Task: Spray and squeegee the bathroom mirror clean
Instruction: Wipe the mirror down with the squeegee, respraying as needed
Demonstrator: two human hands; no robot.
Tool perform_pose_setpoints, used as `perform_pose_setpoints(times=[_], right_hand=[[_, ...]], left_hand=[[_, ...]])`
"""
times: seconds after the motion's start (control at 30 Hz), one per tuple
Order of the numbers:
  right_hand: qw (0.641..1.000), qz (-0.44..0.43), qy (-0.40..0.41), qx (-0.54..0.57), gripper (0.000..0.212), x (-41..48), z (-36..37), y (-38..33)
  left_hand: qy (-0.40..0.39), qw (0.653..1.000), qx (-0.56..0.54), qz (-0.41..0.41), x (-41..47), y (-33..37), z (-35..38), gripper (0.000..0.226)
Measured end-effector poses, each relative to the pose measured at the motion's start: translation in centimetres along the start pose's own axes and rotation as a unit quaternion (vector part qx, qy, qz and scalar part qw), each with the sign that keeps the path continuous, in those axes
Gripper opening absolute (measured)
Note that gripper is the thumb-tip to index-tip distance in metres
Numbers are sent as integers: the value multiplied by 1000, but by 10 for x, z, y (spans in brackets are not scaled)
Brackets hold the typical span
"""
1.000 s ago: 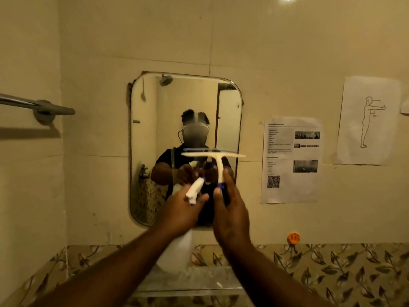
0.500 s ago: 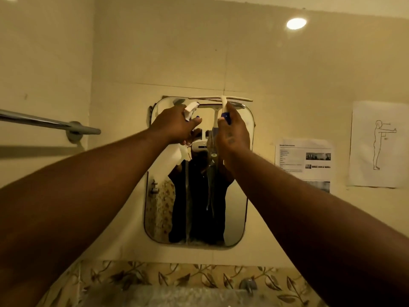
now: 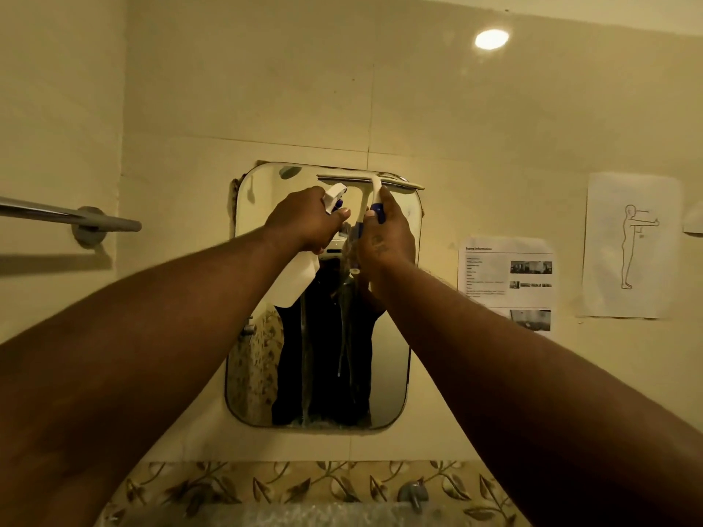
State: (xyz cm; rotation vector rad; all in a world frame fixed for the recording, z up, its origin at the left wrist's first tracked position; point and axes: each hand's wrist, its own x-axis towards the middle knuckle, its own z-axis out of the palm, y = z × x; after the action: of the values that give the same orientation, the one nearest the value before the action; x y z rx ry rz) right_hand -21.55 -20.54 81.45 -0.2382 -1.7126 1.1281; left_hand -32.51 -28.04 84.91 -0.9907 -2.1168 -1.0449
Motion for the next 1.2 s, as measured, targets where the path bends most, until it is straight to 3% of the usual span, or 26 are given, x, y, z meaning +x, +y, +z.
perform_pose_setpoints(times=[1.03,1.2], right_hand=[[1000,16,-16,-16,50,-45,-4,89],[999,24,-22,-8,51,-56,-7,96]], left_hand=[[-35,998,29,37,-59,-22,5,50],[-53,998,-17,39,-81,-24,16,52]])
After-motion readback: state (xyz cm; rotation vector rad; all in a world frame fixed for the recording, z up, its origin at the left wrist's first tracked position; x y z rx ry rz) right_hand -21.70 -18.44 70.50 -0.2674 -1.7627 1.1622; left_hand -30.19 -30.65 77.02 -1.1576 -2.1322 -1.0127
